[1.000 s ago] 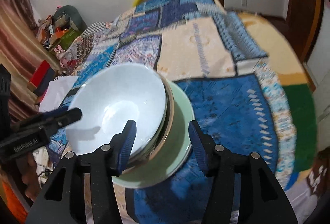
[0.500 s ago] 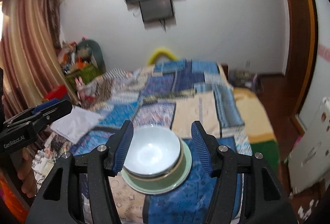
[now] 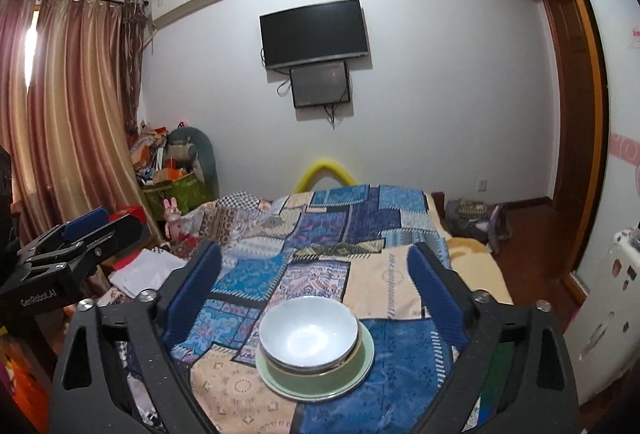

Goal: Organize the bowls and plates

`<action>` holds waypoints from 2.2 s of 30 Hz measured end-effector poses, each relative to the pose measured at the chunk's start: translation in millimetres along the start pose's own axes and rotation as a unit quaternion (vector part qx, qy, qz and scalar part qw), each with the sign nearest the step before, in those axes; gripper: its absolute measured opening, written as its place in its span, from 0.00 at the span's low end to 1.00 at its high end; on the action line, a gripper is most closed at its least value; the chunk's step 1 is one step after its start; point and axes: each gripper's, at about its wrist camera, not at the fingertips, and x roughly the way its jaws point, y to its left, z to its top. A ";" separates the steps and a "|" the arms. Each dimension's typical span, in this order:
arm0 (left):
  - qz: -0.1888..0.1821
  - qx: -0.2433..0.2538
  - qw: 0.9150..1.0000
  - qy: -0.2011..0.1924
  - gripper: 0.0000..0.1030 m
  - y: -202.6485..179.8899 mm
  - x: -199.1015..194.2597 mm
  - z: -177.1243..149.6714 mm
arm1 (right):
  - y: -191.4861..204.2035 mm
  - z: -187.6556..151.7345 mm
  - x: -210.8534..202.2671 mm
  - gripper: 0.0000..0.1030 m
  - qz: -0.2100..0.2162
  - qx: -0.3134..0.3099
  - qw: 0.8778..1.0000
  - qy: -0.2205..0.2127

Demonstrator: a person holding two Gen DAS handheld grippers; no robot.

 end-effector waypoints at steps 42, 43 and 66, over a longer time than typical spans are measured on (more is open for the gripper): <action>0.002 0.004 1.000 -0.003 1.00 -1.0 -0.3 -6.8 | 3.9 -0.2 -11.9 1.00 -0.007 -0.003 1.000 -0.010; 0.001 0.005 1.000 -0.002 1.00 -1.2 0.0 -7.1 | 4.2 0.4 -12.4 1.00 -0.007 -0.004 1.000 -0.010; -0.015 0.015 1.000 0.001 1.00 -8.3 1.3 -7.8 | 6.5 0.6 -10.7 1.00 -0.006 -0.004 1.000 -0.006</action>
